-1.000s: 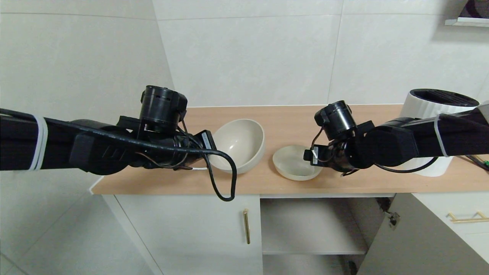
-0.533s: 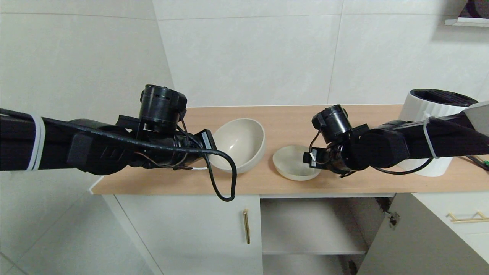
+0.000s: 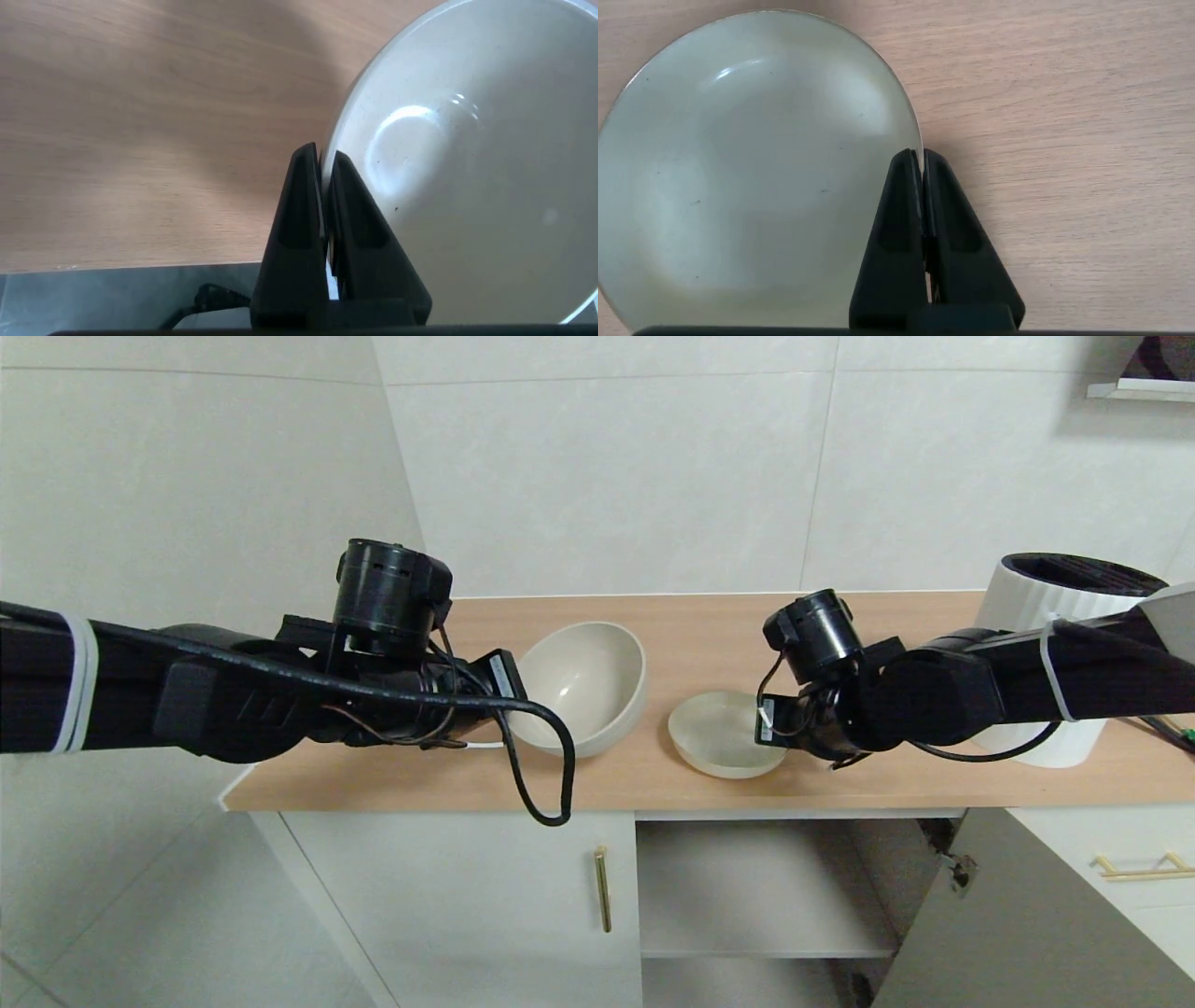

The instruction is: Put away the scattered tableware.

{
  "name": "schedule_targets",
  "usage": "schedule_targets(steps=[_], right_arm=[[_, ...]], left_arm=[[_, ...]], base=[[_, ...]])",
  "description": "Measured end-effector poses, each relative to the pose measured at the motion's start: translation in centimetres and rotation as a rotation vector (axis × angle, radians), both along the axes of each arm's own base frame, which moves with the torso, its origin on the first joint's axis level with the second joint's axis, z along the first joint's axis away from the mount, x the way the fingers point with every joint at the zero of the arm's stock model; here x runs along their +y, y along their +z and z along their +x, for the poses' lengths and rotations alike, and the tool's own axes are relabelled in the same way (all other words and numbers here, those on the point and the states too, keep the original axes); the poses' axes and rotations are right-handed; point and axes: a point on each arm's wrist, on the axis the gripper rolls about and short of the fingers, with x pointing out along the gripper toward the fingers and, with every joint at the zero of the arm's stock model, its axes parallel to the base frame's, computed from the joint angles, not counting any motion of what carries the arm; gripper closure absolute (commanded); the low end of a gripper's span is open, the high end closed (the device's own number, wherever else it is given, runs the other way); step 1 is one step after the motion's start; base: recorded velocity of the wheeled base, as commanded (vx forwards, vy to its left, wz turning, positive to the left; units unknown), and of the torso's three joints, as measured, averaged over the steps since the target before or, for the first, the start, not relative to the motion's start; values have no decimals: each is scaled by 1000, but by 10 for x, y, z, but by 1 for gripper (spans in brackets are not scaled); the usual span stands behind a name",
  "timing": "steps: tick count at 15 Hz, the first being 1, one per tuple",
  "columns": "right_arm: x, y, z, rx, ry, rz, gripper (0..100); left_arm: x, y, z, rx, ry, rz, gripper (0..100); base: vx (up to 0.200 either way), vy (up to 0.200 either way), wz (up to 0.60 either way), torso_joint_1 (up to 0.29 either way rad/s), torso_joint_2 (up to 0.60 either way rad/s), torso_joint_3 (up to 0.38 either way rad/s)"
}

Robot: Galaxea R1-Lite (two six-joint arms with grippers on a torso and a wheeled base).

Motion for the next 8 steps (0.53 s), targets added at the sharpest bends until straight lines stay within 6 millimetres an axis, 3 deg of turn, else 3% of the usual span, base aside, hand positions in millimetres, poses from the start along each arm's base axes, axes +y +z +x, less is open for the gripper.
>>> schedule_targets(steps=[4,8], right_arm=[[-9,14,-13,0,24,30,100],[-39,54,-65,13,229,149,100]], left_arm=[[5,1,-10,2,-8,15,100],[17,2,-43,1,-83,60,100]], base=[[0,0,0,0,0,0],[0,0,0,0,0,0]])
